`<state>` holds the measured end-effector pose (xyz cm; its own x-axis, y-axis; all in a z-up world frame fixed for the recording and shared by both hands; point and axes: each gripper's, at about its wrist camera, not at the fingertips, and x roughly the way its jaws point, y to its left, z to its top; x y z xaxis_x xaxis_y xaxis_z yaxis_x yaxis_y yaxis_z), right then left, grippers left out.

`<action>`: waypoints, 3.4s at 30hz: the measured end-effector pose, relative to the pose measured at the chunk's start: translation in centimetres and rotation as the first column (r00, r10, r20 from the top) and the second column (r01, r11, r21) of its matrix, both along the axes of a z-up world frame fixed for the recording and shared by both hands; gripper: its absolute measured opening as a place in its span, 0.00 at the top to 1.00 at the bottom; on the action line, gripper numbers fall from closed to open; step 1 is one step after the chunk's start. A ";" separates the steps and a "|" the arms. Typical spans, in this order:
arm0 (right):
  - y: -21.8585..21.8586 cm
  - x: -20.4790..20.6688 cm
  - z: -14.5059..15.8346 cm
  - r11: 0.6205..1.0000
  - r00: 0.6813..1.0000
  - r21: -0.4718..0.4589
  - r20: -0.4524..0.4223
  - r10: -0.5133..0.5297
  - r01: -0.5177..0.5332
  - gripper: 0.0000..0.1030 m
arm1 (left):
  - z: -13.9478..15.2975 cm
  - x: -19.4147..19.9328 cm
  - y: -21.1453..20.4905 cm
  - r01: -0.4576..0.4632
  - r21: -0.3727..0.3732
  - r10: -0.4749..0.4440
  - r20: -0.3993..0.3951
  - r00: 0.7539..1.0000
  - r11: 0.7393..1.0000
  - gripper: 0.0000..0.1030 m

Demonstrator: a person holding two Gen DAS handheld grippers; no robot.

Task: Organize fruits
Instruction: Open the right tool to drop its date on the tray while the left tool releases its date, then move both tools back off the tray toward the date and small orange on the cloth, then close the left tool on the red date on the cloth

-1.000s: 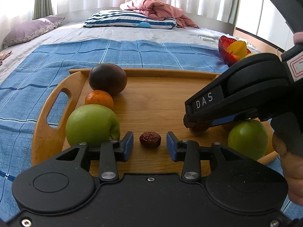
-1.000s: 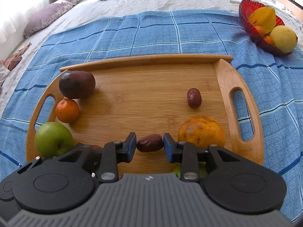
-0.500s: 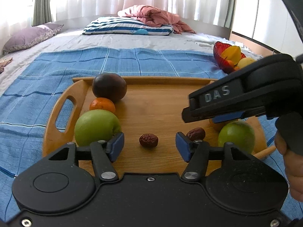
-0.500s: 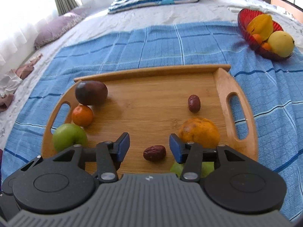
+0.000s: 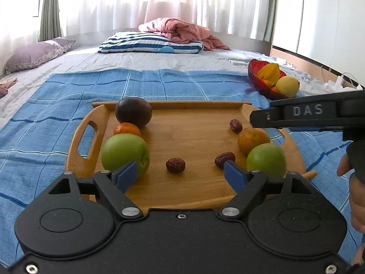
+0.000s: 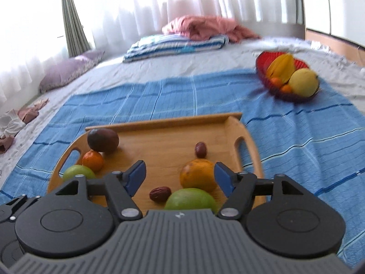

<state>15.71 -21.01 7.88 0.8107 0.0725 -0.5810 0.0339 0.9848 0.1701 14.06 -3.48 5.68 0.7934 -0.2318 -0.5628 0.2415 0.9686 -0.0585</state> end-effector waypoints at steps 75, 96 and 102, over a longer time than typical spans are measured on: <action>1.1 -10.4 -9.6 0.996 0.985 -0.083 0.164 0.044 -0.031 0.00 | -3.8 -5.7 1.2 0.045 -0.044 -0.049 -0.096 0.994 0.998 0.77; 2.9 -11.0 -9.4 0.972 0.972 -0.138 0.112 0.206 -0.190 0.06 | -3.7 -3.7 1.0 -0.030 -0.074 0.021 -0.114 0.993 0.997 0.77; 4.7 -11.2 -9.3 0.953 0.960 -0.197 0.114 0.254 -0.229 0.20 | -3.6 -4.0 1.3 -0.036 -0.057 0.029 -0.106 0.994 0.998 0.77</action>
